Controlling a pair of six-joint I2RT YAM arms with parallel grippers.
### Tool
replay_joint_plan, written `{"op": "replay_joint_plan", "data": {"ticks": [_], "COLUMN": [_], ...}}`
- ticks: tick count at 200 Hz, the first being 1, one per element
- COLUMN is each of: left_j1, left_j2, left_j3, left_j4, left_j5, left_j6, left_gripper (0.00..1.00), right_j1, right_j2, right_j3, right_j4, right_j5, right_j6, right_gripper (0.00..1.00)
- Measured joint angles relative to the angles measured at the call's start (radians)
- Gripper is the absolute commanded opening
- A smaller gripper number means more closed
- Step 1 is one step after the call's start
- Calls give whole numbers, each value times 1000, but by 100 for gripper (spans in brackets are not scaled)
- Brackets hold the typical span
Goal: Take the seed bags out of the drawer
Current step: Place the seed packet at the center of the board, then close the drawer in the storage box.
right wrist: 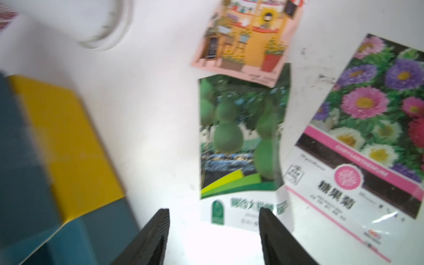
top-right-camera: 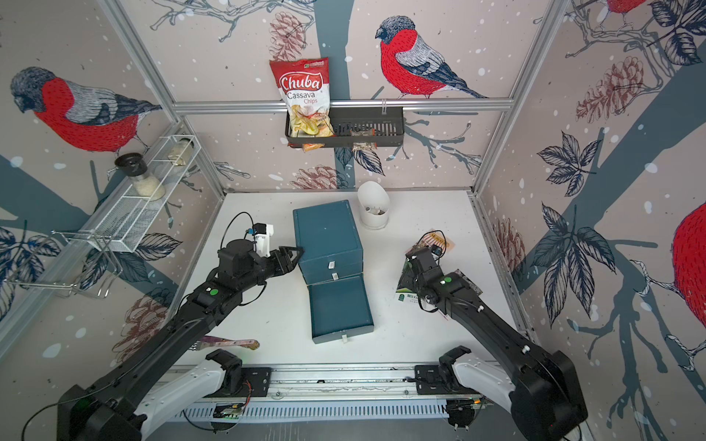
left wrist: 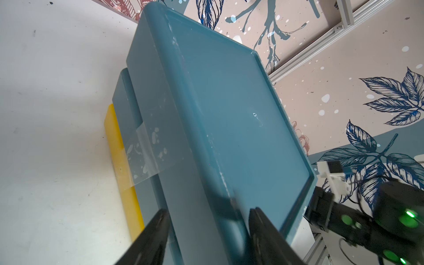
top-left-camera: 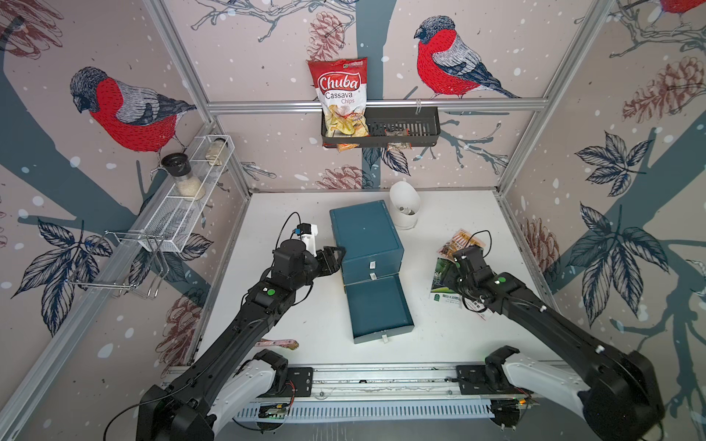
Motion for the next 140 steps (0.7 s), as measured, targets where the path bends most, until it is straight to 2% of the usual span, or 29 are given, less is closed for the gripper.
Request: {"op": "replay_joint_plan", "data": {"ticks": [49, 76, 103, 140], "left_j1": [1, 1, 1, 1], "left_j2": [4, 14, 32, 69], "left_j3": [55, 90, 102, 104], "left_j4": [-76, -76, -72, -68], "left_j5": [-3, -3, 8, 15], "left_j6": [0, -5, -5, -4], "left_gripper": [70, 69, 65, 57], "right_j1": [665, 918, 1035, 1061], "right_j2": [-195, -182, -70, 108], "right_j3": [-81, -127, -107, -69], "right_j4": [39, 65, 63, 118], "right_j5": [172, 253, 301, 321], "right_j6": [193, 306, 386, 406], "right_gripper": [68, 68, 68, 64]}}
